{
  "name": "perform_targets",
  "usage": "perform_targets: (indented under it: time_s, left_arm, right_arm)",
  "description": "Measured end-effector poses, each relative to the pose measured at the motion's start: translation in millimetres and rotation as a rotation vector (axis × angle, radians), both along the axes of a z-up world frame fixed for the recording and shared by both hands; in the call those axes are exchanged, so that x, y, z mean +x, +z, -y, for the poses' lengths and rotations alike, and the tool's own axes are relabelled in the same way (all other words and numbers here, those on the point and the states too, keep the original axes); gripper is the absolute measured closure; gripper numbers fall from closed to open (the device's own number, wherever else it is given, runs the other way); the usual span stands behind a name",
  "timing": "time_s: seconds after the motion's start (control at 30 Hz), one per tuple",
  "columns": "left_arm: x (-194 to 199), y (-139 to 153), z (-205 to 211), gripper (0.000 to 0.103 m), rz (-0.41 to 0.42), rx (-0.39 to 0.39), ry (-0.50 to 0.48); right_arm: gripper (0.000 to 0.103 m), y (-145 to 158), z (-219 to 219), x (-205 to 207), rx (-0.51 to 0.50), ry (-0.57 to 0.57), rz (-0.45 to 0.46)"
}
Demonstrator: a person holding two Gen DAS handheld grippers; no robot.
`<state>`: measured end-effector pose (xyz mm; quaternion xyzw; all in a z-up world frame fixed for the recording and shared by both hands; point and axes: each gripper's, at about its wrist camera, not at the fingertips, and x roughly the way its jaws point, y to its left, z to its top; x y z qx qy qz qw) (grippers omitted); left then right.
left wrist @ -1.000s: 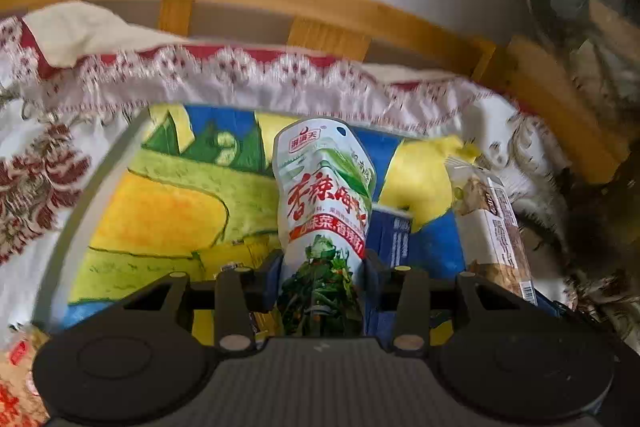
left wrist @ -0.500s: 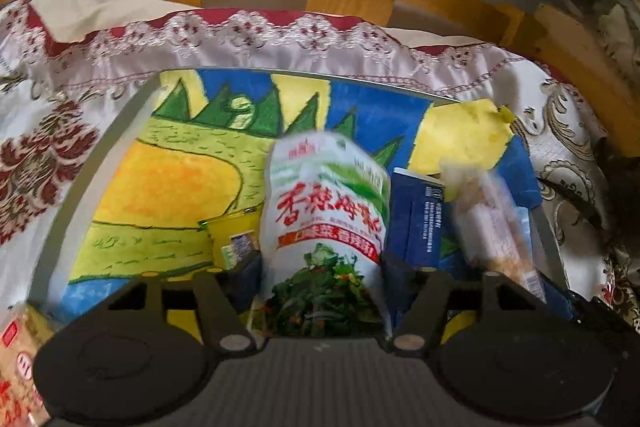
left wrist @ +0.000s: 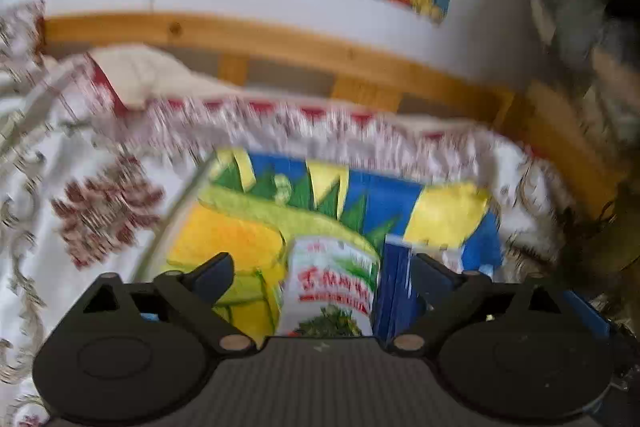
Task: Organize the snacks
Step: 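Carry the seaweed bag with the left tool while the right tool carries the bread-stick pack into the tray, then open both tools in the tray and lift them away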
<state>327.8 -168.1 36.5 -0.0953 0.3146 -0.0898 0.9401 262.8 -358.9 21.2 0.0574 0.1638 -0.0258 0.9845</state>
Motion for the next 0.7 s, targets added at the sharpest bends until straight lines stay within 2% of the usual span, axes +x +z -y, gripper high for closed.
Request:
perform_targets:
  time_s: [0.1,0.23,0.33,0.43,0.7]
  left_arm:
    - [-22,22,-14,0.001,0.075,-0.012,0.016]
    - [-53,44,-37,0.001,0.142,-0.056,0.055]
    - [-78,54,-56,0.001,0.172,-0.057,0.089]
    - [-102,59,-73,0.001,0.201,-0.042,0.110]
    - [-169,55,-112,0.001,0.225,-0.010,0.153]
  right_arm:
    - [0.005,24,-7,-19,-0.006,0.008,0.055]
    - [0.002,52,-18,-46,-0.022,0.015,0.115]
    - [0.001,70,-29,-70,-0.032,0.031,0.159]
    - [0.001,84,-42,-94,-0.050,0.050,0.184]
    - [0.001,99,-65,-153,-0.006,0.077,0.207]
